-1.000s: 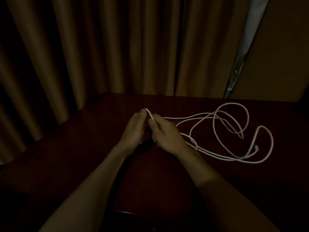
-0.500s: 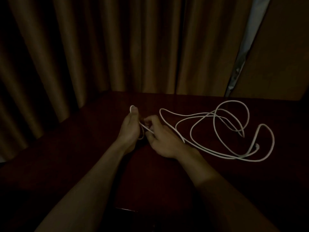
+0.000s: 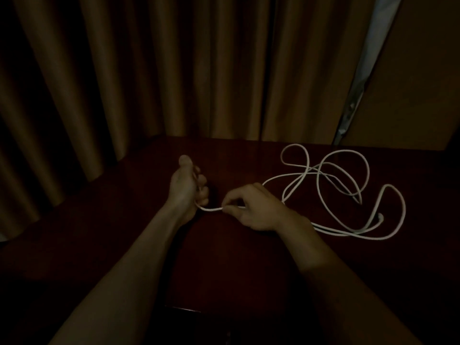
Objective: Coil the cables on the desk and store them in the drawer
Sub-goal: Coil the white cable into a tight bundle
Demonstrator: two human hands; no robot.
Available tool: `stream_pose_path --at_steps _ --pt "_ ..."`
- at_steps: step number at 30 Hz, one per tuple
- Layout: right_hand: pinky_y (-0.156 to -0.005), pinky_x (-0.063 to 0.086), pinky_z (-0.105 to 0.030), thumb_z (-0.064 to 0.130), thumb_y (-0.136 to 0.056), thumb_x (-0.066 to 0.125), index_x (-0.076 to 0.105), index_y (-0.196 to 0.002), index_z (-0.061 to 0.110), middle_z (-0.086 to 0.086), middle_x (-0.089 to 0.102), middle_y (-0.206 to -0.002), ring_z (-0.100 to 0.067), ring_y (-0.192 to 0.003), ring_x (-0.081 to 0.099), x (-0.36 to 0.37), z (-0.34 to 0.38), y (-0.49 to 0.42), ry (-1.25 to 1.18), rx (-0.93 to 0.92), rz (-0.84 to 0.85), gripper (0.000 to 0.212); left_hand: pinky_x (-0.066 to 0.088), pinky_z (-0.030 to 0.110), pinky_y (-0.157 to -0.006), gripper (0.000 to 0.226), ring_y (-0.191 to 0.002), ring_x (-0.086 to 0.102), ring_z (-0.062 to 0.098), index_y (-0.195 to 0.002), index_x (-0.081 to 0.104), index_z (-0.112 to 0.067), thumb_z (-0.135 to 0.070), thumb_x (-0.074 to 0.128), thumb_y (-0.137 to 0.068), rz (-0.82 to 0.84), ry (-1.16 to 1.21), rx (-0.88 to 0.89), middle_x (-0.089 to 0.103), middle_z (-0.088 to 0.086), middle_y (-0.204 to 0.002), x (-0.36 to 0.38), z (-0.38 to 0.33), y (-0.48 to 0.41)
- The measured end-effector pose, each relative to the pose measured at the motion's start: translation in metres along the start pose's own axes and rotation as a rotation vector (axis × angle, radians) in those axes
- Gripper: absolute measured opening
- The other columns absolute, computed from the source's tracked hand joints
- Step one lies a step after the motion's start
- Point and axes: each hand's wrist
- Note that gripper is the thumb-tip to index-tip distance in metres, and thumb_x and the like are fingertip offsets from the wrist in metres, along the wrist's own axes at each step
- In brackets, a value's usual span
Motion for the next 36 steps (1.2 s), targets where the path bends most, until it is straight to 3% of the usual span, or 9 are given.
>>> stream_pose_path --at_steps 4,8,10,14,18,25,30,32,36 --pt "-0.078 0.056 -0.041 0.022 -0.094 0.072 0.078 -0.099 0.020 0.004 0.070 -0.094 -0.011 -0.083 0.067 -0.003 0.000 -0.001 0.001 -0.064 -0.163 0.008 0.037 0.024 -0.041 0.063 -0.040 0.042 0.011 -0.073 0.049 -0.009 -0.054 0.024 -0.111 0.185 -0.315 0.124 0.050 0.002 -0.055 0.005 0.008 0.007" --pt "-0.077 0.056 -0.038 0.020 -0.090 0.076 0.076 -0.097 0.017 0.007 0.073 -0.089 -0.007 -0.080 0.068 0.000 0.002 -0.003 -0.074 -0.052 -0.289 0.008 0.047 0.038 -0.068 0.073 -0.060 0.052 0.025 -0.074 0.058 -0.001 -0.056 0.026 -0.110 0.334 -0.468 0.165 0.056 0.015 -0.063 0.002 0.010 0.009" --pt "-0.077 0.057 -0.039 0.025 -0.087 0.079 0.069 -0.099 0.020 0.008 0.075 -0.086 -0.006 -0.079 0.069 0.000 0.002 -0.003 -0.082 -0.001 -0.302 0.016 0.049 0.033 -0.061 0.077 -0.056 0.058 0.029 -0.077 0.063 0.003 -0.053 0.022 -0.111 0.400 -0.516 0.164 0.064 0.023 -0.064 0.004 0.010 0.013" --pt "-0.069 0.052 -0.035 0.051 -0.080 0.079 0.051 -0.096 0.027 0.007 0.071 -0.076 -0.011 -0.074 0.067 -0.005 0.004 -0.001 0.023 0.113 -0.298 0.040 0.038 0.025 -0.044 0.071 -0.036 0.049 0.019 -0.075 0.062 -0.002 -0.047 0.022 -0.113 0.413 -0.567 0.221 0.062 0.011 -0.050 0.006 0.008 0.014" --pt "-0.066 0.049 -0.034 0.083 -0.070 0.062 0.058 -0.089 0.024 0.006 0.064 -0.073 -0.017 -0.072 0.063 -0.013 -0.001 0.001 0.214 0.248 -0.289 0.062 0.034 0.022 -0.039 0.062 -0.035 0.042 0.015 -0.086 0.057 -0.001 -0.050 0.030 -0.111 0.401 -0.490 0.204 0.052 0.006 -0.052 0.005 0.011 0.012" --pt "-0.082 0.054 -0.041 0.041 -0.101 0.060 0.072 -0.103 0.023 -0.001 0.073 -0.099 -0.027 -0.098 0.067 -0.019 -0.033 0.013 0.173 0.354 -0.204 0.022 0.040 0.027 -0.051 0.050 -0.052 0.049 0.007 -0.098 0.062 -0.012 -0.057 0.042 -0.103 0.269 -0.547 0.336 0.053 -0.009 -0.061 -0.005 0.015 0.004" --pt "-0.062 0.042 -0.018 0.026 -0.103 0.061 0.065 -0.084 0.023 0.011 0.063 -0.073 0.001 -0.066 0.058 -0.013 -0.013 0.008 -0.254 0.342 -0.419 0.019 0.047 0.025 -0.063 0.036 -0.065 0.060 -0.002 -0.110 0.061 -0.027 -0.055 0.039 -0.105 0.279 -0.719 0.446 0.063 -0.016 -0.078 -0.001 0.018 0.009" --pt "-0.060 0.045 -0.021 0.023 -0.105 0.057 0.066 -0.086 0.023 0.009 0.063 -0.071 0.001 -0.060 0.056 -0.006 -0.001 0.004 -0.458 0.329 -0.428 0.020 0.046 0.022 -0.066 0.031 -0.070 0.061 -0.005 -0.118 0.059 -0.030 -0.050 0.037 -0.109 0.283 -0.734 0.457 0.064 -0.024 -0.082 -0.001 0.017 0.010" --pt "-0.059 0.042 -0.028 0.019 -0.109 0.047 0.067 -0.098 0.020 0.005 0.060 -0.075 -0.005 -0.059 0.052 0.000 0.010 0.001 -0.653 0.280 -0.381 0.023 0.044 0.021 -0.066 0.027 -0.070 0.060 -0.005 -0.108 0.058 -0.033 -0.048 0.035 -0.110 0.246 -0.662 0.445 0.061 -0.013 -0.091 0.002 0.016 0.013"
Point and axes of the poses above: each hand's wrist, its own y-axis away from the middle knuckle, its own x-axis out of the palm, z = x × y
